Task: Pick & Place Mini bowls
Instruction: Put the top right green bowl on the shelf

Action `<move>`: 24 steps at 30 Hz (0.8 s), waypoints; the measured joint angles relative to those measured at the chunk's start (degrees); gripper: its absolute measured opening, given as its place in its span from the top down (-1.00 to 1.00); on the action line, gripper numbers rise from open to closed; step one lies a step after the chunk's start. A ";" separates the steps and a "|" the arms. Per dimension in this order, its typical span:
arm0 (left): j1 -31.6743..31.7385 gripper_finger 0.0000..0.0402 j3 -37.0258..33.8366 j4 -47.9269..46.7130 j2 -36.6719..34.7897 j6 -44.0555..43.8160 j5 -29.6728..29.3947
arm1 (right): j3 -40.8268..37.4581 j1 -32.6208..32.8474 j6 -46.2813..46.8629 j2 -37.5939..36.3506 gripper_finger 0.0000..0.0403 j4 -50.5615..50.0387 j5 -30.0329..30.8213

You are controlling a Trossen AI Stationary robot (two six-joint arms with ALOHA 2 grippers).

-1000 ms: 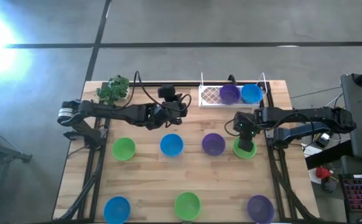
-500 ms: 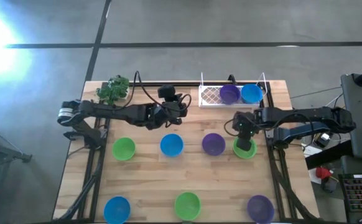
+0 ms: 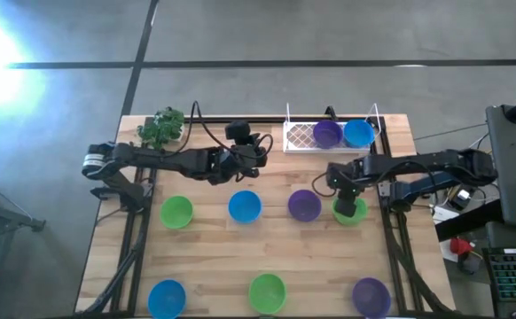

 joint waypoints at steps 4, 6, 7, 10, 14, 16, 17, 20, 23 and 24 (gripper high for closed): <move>0.02 0.58 0.00 -0.10 0.00 0.05 -0.02 | 0.00 0.00 -0.05 0.45 0.69 -0.01 -0.19; 0.02 0.58 0.00 -0.26 0.00 0.07 -0.02 | 0.00 0.00 -0.15 0.26 0.69 0.01 -0.60; 0.02 0.58 0.00 -0.31 0.00 0.07 -0.02 | 0.00 0.00 -0.24 0.04 0.69 0.01 -0.62; 0.02 0.58 0.00 -0.63 0.00 0.07 -0.02 | 0.00 -0.01 -0.52 -0.32 0.69 0.04 -1.47; 0.02 0.58 0.00 -0.76 0.00 0.06 -0.02 | 0.00 0.24 -0.77 -0.33 0.69 0.17 -2.02; 0.02 0.58 0.00 -0.76 0.00 0.05 -0.02 | 0.00 0.24 -0.68 -0.33 0.69 0.17 -2.06; 0.02 0.58 0.00 -0.77 0.00 0.05 -0.02 | 0.00 0.24 -0.62 -0.33 0.69 0.14 -1.92; 0.02 0.58 0.00 -0.76 0.00 0.05 -0.02 | 0.00 0.24 -0.48 -0.33 0.69 0.14 -1.63; 0.02 0.58 0.01 -0.77 0.00 0.05 -0.02 | 0.00 0.24 -0.39 -0.33 0.69 0.14 -1.47; 0.02 0.58 0.02 -0.79 0.00 0.05 -0.02 | 0.00 0.24 -0.39 -0.33 0.69 0.15 -1.47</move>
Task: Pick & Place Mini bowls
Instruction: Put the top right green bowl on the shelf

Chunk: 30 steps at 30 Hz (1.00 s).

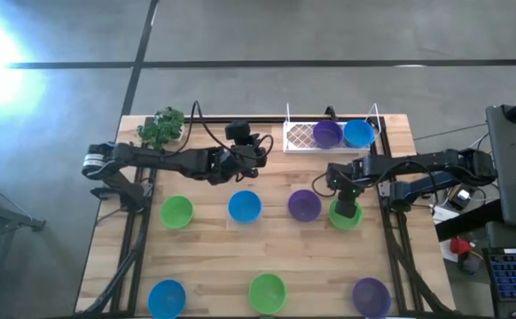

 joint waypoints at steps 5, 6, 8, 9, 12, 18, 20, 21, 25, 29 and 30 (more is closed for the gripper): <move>0.00 0.58 0.00 0.00 0.00 -0.02 0.00 | -0.31 -0.02 0.37 0.00 0.69 0.41 0.02; 0.00 0.58 0.00 0.00 0.00 -0.02 0.00 | -0.33 -0.02 0.37 0.00 0.69 0.43 0.04; 0.00 0.58 0.00 -0.02 0.00 -0.02 0.00 | -0.33 -0.02 0.37 0.00 0.69 0.53 0.04; 0.00 0.58 0.00 -0.02 0.00 -0.02 0.00 | -0.37 -0.02 0.37 0.00 0.69 0.61 0.04; 0.00 0.58 0.00 -0.02 0.00 -0.02 0.00 | -0.56 -0.02 0.66 0.00 0.69 1.10 0.04; 0.04 0.58 0.00 -0.02 0.00 -0.14 0.00 | -3.17 -0.02 3.17 0.00 0.69 7.08 0.09; 0.04 0.58 0.00 -0.04 0.00 -0.08 0.00 | -3.97 -0.02 3.86 0.00 0.70 7.65 0.19; 0.04 0.58 0.00 -0.02 0.00 -0.08 0.00 | -4.28 -0.02 4.13 0.00 0.71 7.76 0.22; 0.04 0.58 0.00 -0.04 0.00 -0.08 0.00 | -4.94 -0.02 4.93 0.06 0.85 7.80 0.19; 0.02 0.58 0.00 -0.04 0.01 -0.06 0.00 | -4.77 -0.02 5.18 0.04 0.94 8.00 -0.05; 0.02 0.58 0.00 -0.04 0.00 -0.06 0.00 | -4.58 -0.02 5.18 0.04 0.95 8.02 -0.05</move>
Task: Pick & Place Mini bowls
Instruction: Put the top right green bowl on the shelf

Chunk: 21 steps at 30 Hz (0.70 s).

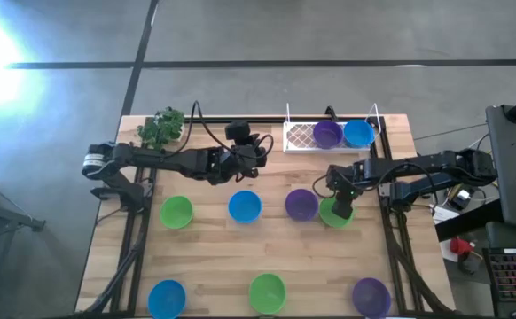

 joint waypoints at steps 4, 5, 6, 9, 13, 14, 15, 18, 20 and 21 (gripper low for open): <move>0.00 0.58 0.00 0.00 0.00 0.02 0.00 | 1.25 0.00 0.01 0.00 0.96 -0.16 0.06; 0.00 0.58 0.00 0.00 0.00 0.02 0.00 | 1.76 0.00 -0.09 0.01 0.96 -0.21 0.09; 0.00 0.58 0.00 0.00 0.01 0.02 0.00 | 2.33 0.00 -0.24 0.02 0.96 -0.24 0.22; 0.00 0.58 0.00 0.00 0.00 0.04 0.00 | 4.34 0.00 -1.37 0.02 0.96 -0.72 0.36; 0.00 0.58 0.00 0.01 0.01 0.04 0.00 | 7.29 0.00 -3.08 0.02 0.96 -1.22 0.31; -0.02 0.58 0.00 0.00 0.00 0.04 0.00 | 8.17 0.00 -3.40 0.02 0.96 -1.56 0.31; -0.02 0.58 0.00 0.00 0.00 0.04 0.00 | 9.06 0.00 -3.74 0.02 0.96 -2.06 0.30; -0.04 0.58 0.00 0.00 0.00 0.04 0.00 | 11.83 0.00 -4.55 0.02 0.96 -2.78 0.31; -0.02 0.58 0.00 0.01 0.00 0.04 -0.01 | 13.68 -0.03 -4.90 0.02 0.96 -2.78 0.33; -0.02 0.58 0.00 0.01 0.00 0.04 -0.02 | 14.59 -0.17 -5.11 0.02 0.96 -2.78 0.45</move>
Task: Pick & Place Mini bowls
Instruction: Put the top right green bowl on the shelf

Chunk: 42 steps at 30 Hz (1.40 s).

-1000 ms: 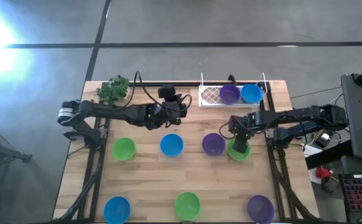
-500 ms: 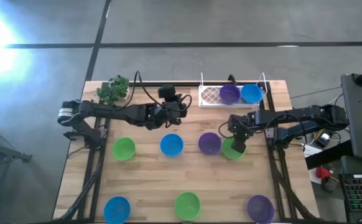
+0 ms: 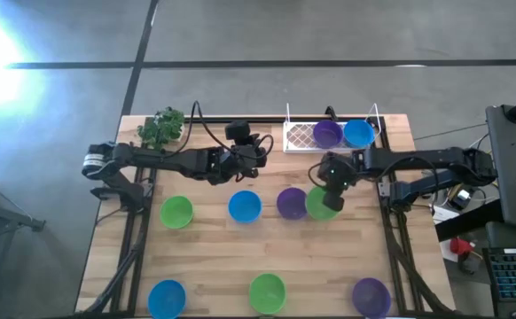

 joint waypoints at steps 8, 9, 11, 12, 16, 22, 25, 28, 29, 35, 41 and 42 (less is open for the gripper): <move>0.00 0.58 0.00 -0.01 0.02 0.02 0.00 | 6.89 -5.50 -1.28 0.04 0.96 -2.67 5.80; -0.01 0.58 0.00 -0.01 0.01 0.01 0.00 | 7.53 -6.75 -1.47 0.04 0.96 -2.66 5.84; -0.02 0.58 0.00 -0.01 0.00 0.00 0.00 | 8.61 -9.41 -1.82 0.04 0.96 -2.64 5.84; -0.02 0.58 0.00 -0.01 0.01 0.01 0.00 | 9.11 -10.77 -2.28 0.04 0.96 -2.63 5.84; -0.02 0.58 0.00 -0.01 0.01 0.02 0.00 | 10.52 -16.83 -3.83 0.04 0.96 -1.89 5.86; -0.02 0.58 0.00 -0.01 0.01 0.01 0.00 | 10.04 -25.41 -7.10 0.04 0.96 3.55 5.85; -0.02 0.58 0.00 -0.01 0.00 0.02 0.00 | 9.47 -28.80 -7.99 0.07 0.96 6.17 5.86; -0.02 0.58 0.00 -0.01 0.02 0.01 0.00 | 8.77 -31.47 -8.57 0.13 0.96 8.95 5.86; -0.01 0.58 0.02 -0.01 0.02 0.00 0.00 | 8.71 -32.18 -8.75 0.44 0.96 9.53 5.86; 0.00 0.58 0.02 -0.01 0.02 0.02 -0.02 | 9.25 -34.96 -9.07 5.40 0.96 13.96 5.86; 0.00 0.58 0.02 -0.01 0.00 0.02 -0.02 | 13.86 -35.75 -11.87 13.94 0.96 14.16 6.04; 0.00 0.58 0.02 0.01 0.02 0.02 -0.02 | 14.84 -35.85 -12.27 15.30 0.96 14.14 6.21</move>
